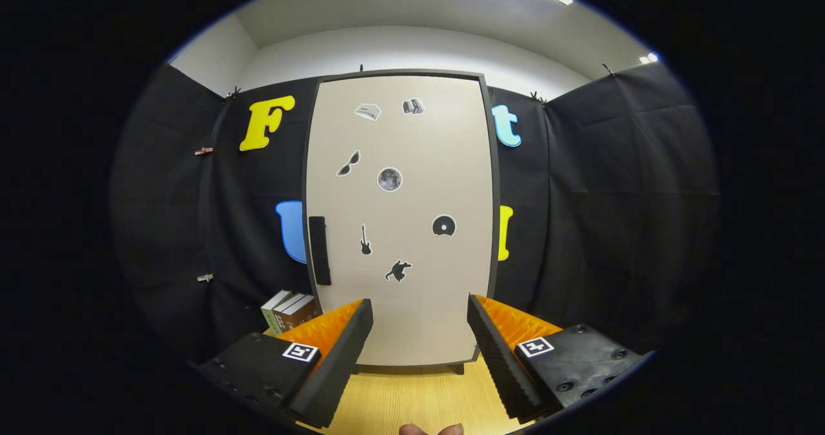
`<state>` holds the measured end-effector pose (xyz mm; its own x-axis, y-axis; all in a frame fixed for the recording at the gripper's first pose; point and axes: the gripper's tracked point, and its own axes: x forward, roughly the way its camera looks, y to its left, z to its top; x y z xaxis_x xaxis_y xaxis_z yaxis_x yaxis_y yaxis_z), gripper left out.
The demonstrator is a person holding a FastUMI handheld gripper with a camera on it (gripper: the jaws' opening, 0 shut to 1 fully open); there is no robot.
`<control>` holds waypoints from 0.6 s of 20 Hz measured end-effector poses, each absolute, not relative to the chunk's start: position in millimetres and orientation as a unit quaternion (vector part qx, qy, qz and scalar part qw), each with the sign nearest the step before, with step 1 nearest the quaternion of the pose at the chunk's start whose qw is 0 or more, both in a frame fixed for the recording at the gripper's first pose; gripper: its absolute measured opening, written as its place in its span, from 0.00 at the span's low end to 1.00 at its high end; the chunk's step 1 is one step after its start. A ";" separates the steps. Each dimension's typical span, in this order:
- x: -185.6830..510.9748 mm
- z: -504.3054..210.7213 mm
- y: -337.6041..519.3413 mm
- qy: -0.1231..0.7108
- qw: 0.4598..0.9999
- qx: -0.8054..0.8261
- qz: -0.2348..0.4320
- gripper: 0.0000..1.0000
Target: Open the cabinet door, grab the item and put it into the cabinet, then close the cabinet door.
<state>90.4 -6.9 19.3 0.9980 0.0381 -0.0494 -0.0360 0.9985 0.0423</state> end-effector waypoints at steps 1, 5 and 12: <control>90.2 19.2 -6.6 0.025 0.999 0.021 0.019 0.96; 89.9 21.0 -6.3 0.023 0.999 0.020 0.020 0.96; 90.4 20.9 -6.2 0.022 0.999 0.020 0.022 0.96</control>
